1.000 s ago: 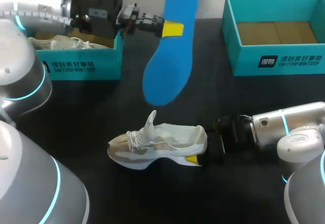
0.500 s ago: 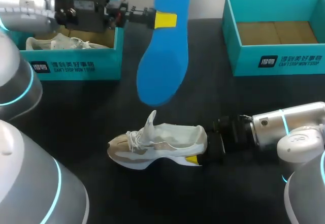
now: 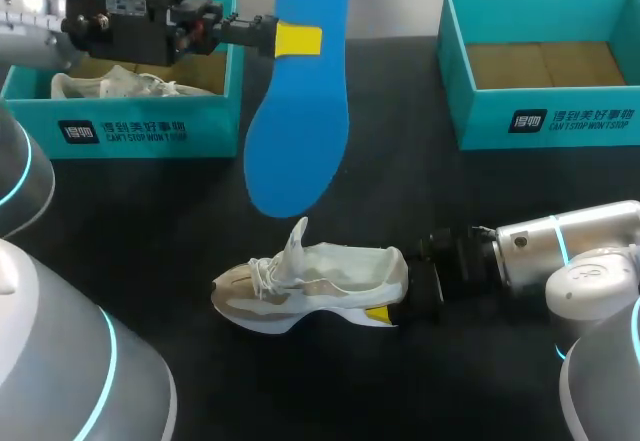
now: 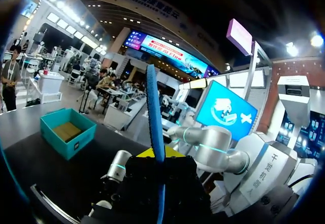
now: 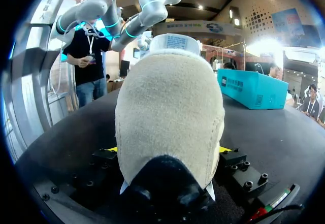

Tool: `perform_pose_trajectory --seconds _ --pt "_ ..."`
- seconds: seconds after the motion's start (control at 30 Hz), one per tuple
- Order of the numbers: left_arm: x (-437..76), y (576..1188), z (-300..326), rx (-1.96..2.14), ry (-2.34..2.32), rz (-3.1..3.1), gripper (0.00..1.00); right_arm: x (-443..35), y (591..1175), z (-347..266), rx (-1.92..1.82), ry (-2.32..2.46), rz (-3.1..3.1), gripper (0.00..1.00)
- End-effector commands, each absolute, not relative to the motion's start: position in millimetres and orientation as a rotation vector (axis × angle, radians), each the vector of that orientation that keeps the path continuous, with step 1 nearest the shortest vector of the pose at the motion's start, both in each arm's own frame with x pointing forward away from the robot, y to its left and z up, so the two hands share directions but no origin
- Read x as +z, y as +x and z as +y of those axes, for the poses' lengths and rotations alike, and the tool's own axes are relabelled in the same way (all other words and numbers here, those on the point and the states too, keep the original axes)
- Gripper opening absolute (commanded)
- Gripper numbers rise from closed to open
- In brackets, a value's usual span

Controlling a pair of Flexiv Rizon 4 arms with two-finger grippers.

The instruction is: Take the shoe out of the shoebox, open the shoe tongue, remove and reinsert the insole, then place the shoe into the shoebox

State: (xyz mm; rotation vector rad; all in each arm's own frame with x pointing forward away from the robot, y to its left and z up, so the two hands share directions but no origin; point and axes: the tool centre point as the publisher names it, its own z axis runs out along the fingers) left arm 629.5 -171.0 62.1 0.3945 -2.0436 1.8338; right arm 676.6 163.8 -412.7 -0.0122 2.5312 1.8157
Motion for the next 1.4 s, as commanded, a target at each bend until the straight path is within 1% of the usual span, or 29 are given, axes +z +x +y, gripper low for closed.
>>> perform_pose_trajectory --seconds 0.03,0.47,0.5,0.53,0.57,0.7,0.9,1.4 --pt "62 627 -174 1.842 0.459 -2.026 0.00 -412 676 166 1.809 -0.012 2.536 0.00" --pt "62 627 -174 1.832 0.449 -2.001 0.00 -413 677 162 1.799 -0.016 2.543 0.00" --pt "62 627 -174 1.832 0.449 -2.001 0.00 -412 677 160 1.793 -0.008 2.550 0.25" --pt "62 627 -174 1.832 0.449 -2.001 0.00 -411 677 159 1.794 -0.006 2.553 0.97" --pt "62 627 -174 1.832 0.449 -2.001 0.00 -409 677 157 1.782 -0.001 2.552 1.00" --pt "62 627 -174 1.832 0.449 -2.001 0.00 -403 676 146 1.733 0.018 2.569 1.00" --pt "62 627 -174 1.832 0.449 -2.001 0.00 -390 677 130 1.564 0.049 2.703 1.00" --pt "62 627 -174 1.832 0.449 -2.001 0.00 -351 671 116 0.850 0.082 3.059 1.00"
